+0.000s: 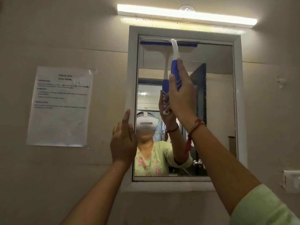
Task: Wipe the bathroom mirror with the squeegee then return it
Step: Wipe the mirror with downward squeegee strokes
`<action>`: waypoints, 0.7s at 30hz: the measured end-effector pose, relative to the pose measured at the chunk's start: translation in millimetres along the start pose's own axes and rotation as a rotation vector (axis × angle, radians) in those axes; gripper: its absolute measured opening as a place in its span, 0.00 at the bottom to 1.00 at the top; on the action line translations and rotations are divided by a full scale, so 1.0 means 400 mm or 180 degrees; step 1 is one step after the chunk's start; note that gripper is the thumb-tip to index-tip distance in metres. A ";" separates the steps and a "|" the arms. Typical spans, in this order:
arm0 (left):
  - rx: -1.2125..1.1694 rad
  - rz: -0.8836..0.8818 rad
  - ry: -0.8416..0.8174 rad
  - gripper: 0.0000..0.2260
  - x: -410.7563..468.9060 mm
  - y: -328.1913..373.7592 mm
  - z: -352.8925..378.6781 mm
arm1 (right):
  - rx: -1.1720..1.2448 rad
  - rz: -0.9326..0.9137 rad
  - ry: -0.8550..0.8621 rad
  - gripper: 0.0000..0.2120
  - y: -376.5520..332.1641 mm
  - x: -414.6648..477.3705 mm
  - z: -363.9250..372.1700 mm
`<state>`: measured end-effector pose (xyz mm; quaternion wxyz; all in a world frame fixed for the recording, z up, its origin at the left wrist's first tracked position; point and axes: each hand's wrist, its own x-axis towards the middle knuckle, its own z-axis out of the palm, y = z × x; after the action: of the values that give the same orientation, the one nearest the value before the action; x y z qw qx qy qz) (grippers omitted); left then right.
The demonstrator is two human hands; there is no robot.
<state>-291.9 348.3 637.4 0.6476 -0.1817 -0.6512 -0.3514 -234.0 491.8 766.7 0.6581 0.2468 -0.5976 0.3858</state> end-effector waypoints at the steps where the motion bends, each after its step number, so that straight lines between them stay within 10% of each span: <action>1: -0.0003 -0.0004 0.0000 0.20 -0.001 0.000 0.000 | -0.0032 -0.0018 0.0025 0.23 0.002 0.003 0.006; 21: -0.0194 -0.0099 -0.0003 0.19 0.002 0.003 -0.008 | -0.0709 -0.0048 -0.0172 0.25 -0.014 -0.049 0.024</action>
<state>-288.7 346.8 638.2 0.6359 -0.1913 -0.6433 -0.3810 -235.3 476.8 750.1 0.6680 0.1869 -0.6524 0.3052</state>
